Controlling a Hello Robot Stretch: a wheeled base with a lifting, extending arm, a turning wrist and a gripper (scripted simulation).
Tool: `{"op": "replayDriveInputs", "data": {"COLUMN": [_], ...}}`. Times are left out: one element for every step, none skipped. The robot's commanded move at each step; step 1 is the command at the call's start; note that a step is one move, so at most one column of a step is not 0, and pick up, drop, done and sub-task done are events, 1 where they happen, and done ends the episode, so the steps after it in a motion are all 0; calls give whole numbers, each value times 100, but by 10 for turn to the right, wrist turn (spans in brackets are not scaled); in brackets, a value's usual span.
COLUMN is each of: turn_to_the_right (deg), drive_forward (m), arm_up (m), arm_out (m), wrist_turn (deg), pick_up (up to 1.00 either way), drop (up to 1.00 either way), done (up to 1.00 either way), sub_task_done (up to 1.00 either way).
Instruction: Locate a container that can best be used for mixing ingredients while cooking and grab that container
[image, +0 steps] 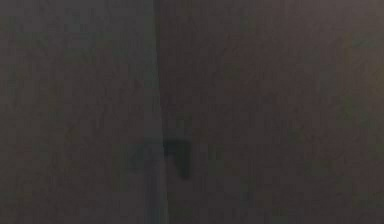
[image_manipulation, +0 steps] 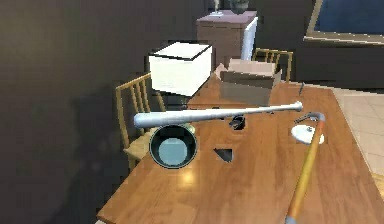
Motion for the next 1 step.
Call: {"op": "replayDriveInputs", "data": {"turn_to_the_right": [0], "drive_forward": [0], "arm_up": [50], "arm_out": [0], "wrist_turn": [0], "pick_up": [0], "drop": [0], "done": [0], "sub_task_done": [0]}}
